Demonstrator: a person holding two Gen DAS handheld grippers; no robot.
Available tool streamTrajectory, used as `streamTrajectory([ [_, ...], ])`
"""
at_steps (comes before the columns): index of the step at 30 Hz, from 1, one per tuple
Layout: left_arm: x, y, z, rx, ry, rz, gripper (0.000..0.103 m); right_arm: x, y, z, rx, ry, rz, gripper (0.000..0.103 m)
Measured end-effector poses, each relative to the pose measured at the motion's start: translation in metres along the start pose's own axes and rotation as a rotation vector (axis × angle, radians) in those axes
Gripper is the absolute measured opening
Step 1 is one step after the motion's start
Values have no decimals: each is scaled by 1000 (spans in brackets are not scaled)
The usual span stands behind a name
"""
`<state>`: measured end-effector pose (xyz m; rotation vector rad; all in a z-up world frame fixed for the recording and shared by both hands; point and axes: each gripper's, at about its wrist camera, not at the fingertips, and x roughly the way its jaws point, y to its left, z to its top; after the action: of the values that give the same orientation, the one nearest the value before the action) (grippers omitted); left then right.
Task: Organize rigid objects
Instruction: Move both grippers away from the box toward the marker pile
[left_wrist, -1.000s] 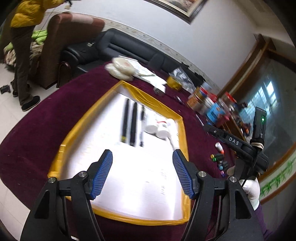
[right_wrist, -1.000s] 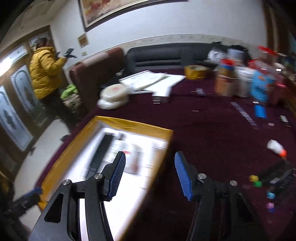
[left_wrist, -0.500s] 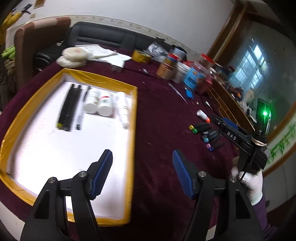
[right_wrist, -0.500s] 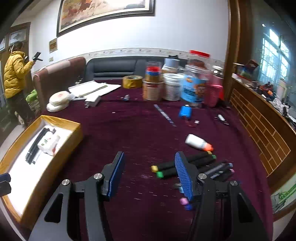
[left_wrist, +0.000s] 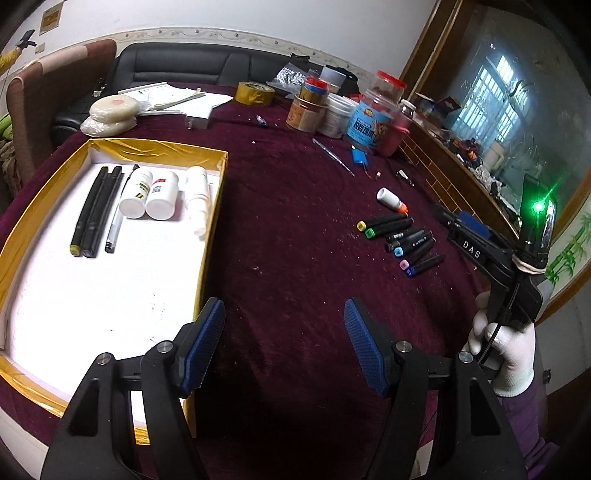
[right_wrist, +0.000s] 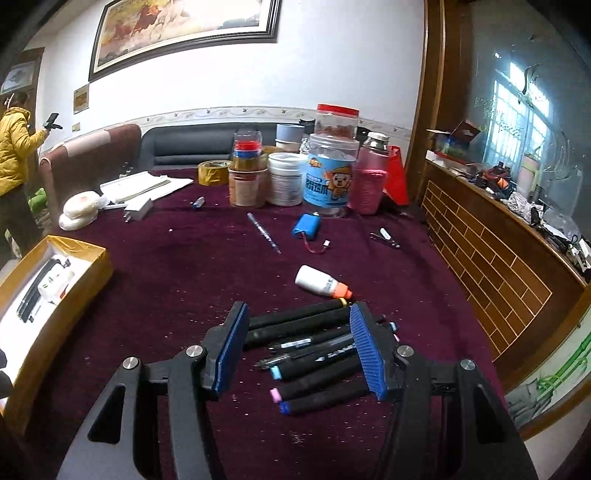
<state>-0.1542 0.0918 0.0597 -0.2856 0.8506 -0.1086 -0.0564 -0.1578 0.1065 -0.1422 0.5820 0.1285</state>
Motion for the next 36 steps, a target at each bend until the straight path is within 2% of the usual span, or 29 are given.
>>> streamTrajectory([
  [13,10,-8,-3,19,34,-5,67,4,-9,-5,-17,-6,-41,52],
  [17,13,-7,-4,15,41,-7,67,8,-9,-4,-24,-4,-47,58],
  [22,17,-5,-5,8,53,-12,67,10,-6,-5,-37,-2,-57,59],
  [36,33,2,-8,-11,96,-30,67,28,2,-7,-61,45,-75,59],
])
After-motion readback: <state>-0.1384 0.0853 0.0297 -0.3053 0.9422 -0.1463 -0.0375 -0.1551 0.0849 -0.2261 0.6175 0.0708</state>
